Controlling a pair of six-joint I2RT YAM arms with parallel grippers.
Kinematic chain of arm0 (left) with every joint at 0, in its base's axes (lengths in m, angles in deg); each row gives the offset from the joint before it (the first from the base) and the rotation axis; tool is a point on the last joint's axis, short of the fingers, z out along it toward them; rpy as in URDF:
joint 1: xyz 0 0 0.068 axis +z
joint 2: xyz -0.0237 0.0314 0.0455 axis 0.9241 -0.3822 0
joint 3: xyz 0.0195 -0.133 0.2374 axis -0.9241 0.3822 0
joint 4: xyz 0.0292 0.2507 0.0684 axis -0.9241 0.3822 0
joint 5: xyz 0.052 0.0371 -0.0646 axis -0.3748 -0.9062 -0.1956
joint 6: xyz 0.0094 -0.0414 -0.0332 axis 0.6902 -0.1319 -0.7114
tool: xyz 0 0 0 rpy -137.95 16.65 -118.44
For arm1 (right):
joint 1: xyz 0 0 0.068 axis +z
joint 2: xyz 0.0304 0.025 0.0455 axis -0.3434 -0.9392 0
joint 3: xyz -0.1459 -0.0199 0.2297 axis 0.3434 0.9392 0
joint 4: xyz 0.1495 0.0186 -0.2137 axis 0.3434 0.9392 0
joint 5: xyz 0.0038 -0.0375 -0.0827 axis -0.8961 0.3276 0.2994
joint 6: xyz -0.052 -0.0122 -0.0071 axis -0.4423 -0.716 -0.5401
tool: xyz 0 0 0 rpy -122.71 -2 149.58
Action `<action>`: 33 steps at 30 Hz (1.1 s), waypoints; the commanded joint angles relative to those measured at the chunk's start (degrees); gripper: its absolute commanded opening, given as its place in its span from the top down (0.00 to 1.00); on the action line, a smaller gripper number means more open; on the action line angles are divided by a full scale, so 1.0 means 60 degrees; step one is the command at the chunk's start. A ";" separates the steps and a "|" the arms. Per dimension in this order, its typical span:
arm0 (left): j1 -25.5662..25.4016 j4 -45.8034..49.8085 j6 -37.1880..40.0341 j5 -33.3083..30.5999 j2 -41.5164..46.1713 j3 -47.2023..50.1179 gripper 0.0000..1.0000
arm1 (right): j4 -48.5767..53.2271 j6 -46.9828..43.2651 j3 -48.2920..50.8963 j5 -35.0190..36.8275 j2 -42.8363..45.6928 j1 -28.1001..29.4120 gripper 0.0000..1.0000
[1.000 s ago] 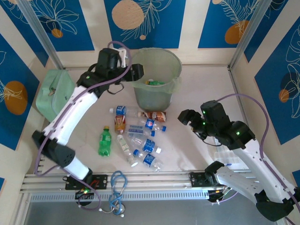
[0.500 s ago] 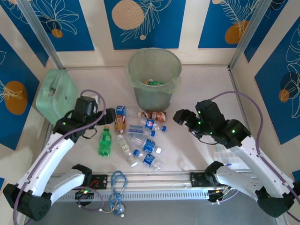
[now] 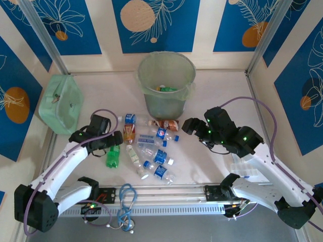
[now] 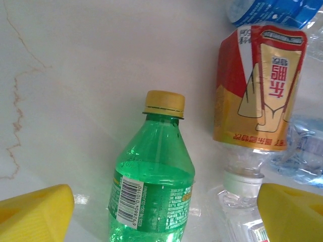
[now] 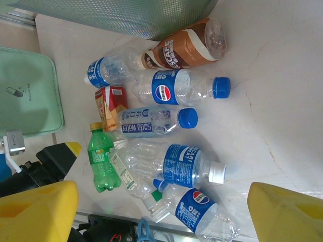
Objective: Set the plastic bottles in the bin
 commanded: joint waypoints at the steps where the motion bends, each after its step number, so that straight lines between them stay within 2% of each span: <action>1: 0.0146 -0.0163 -0.0370 -0.0001 -0.0091 0.0339 0.07 | -0.0089 0.0167 0.0036 0.0141 -0.0024 0.0063 0.13; 14: 0.0424 -0.0981 -0.0560 0.0504 -0.1378 0.0628 0.11 | -0.0047 0.0198 -0.0008 0.0137 -0.0066 0.0065 0.12; 24: 0.0727 -0.1381 -0.0436 0.1214 -0.2332 0.0595 0.21 | -0.0060 0.0157 -0.0094 0.0103 -0.0136 0.0063 0.13; 33: 0.0849 -0.1471 -0.0381 0.1464 -0.2766 0.0606 0.25 | -0.0057 0.0082 -0.0235 0.0086 -0.0296 0.0048 0.13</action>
